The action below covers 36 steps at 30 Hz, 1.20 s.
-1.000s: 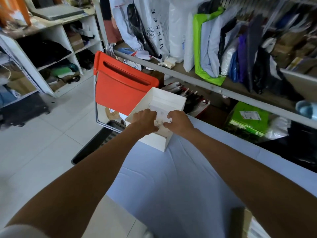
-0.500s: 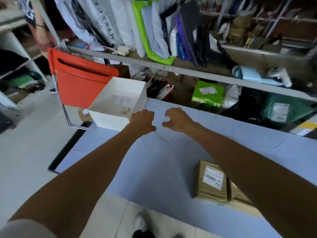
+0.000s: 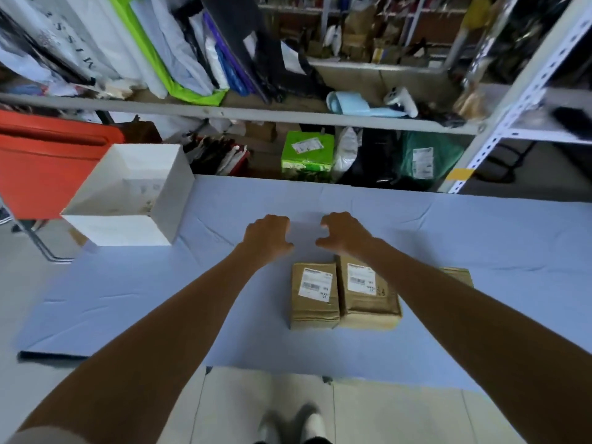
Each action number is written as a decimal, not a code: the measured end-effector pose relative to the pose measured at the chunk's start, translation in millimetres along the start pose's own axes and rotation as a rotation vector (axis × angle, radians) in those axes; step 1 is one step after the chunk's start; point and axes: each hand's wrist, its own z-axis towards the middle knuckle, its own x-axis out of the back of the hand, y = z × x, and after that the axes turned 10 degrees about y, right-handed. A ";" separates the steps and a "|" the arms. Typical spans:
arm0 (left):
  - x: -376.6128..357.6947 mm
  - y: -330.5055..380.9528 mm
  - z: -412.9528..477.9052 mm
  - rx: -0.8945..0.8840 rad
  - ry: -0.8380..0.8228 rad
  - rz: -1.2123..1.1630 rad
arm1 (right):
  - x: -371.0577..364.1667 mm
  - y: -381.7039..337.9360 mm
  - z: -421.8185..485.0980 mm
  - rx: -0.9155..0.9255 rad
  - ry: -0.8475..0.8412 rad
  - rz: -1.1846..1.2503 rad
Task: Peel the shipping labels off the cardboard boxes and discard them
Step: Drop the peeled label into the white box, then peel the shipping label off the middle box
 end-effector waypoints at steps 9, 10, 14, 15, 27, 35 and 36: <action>-32.0 42.3 -8.0 -0.072 -0.082 -0.139 | -2.7 47.5 -53.0 -0.204 0.036 -0.003; -35.1 46.6 -9.1 -0.083 -0.086 -0.140 | -3.7 52.2 -55.8 -0.226 0.035 -0.016; -45.3 62.8 -10.2 -0.098 -0.116 -0.138 | -8.5 75.1 -63.1 -0.287 0.039 -0.025; -47.8 67.0 -8.7 -0.092 -0.118 -0.138 | -9.6 82.0 -63.3 -0.297 0.040 -0.024; -102.7 128.9 16.1 0.133 -0.075 -0.143 | -40.4 170.2 -48.4 -0.429 -0.036 0.178; -131.1 139.2 10.3 0.211 -0.117 -0.097 | -56.9 194.4 -45.3 -0.310 -0.170 0.215; -133.2 138.3 10.6 0.214 -0.120 -0.106 | -58.7 193.7 -45.1 -0.305 -0.168 0.212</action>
